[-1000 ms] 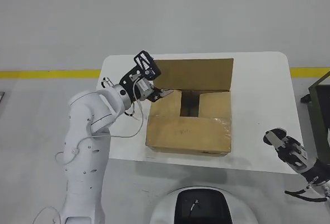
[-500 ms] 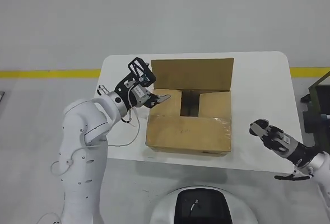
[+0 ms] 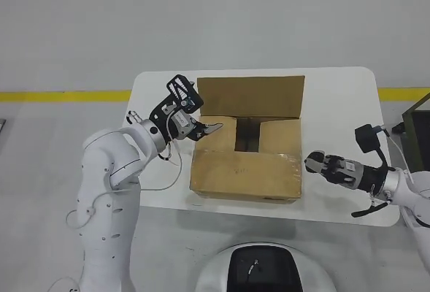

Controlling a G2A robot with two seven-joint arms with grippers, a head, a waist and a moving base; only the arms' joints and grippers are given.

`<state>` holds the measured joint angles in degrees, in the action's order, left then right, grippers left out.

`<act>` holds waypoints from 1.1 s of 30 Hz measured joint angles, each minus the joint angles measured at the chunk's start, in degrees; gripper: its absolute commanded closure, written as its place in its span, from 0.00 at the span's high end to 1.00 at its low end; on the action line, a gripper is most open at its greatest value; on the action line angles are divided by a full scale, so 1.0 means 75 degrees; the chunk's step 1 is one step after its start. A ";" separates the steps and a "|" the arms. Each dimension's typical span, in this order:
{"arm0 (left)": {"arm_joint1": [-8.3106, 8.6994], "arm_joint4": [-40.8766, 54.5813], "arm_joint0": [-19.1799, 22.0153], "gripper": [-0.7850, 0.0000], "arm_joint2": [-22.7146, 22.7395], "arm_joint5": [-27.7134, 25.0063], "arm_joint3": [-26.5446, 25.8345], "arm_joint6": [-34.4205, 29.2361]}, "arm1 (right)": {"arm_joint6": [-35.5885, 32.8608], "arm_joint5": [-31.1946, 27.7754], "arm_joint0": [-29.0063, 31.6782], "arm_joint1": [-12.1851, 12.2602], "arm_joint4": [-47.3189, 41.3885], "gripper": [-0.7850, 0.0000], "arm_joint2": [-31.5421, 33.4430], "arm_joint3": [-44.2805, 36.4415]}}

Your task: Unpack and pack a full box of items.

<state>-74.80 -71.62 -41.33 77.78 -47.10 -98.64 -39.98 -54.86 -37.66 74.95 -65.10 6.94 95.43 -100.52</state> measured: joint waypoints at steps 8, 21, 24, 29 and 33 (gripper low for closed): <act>0.0000 0.0000 0.0000 1.00 0.0000 0.0000 0.0000 0.0000 | 0.0000 0.0001 0.0003 -0.0001 0.0002 1.00 -0.0001 0.0000; 0.0000 0.0000 0.0000 1.00 0.0000 0.0000 0.0000 0.0000 | 0.0037 0.0490 -0.0530 0.0074 -0.0478 1.00 -0.0226 0.0296; 0.0000 0.0000 0.0000 1.00 0.0000 0.0000 0.0000 0.0000 | -0.0291 0.0675 -0.0956 0.0117 -0.0559 1.00 -0.0386 0.0678; 0.0000 0.0000 0.0000 1.00 0.0000 0.0000 0.0000 0.0000 | -0.0640 0.0596 -0.1602 0.0151 -0.0810 1.00 -0.0806 0.1257; 0.0000 0.0000 0.0000 1.00 0.0000 0.0000 0.0000 0.0000 | -0.0855 0.0488 -0.1907 0.0165 -0.0909 1.00 -0.1163 0.1542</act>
<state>-74.80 -71.62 -41.33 77.78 -47.10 -98.64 -39.98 -61.27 -33.99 60.65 -63.87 0.12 86.70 -88.96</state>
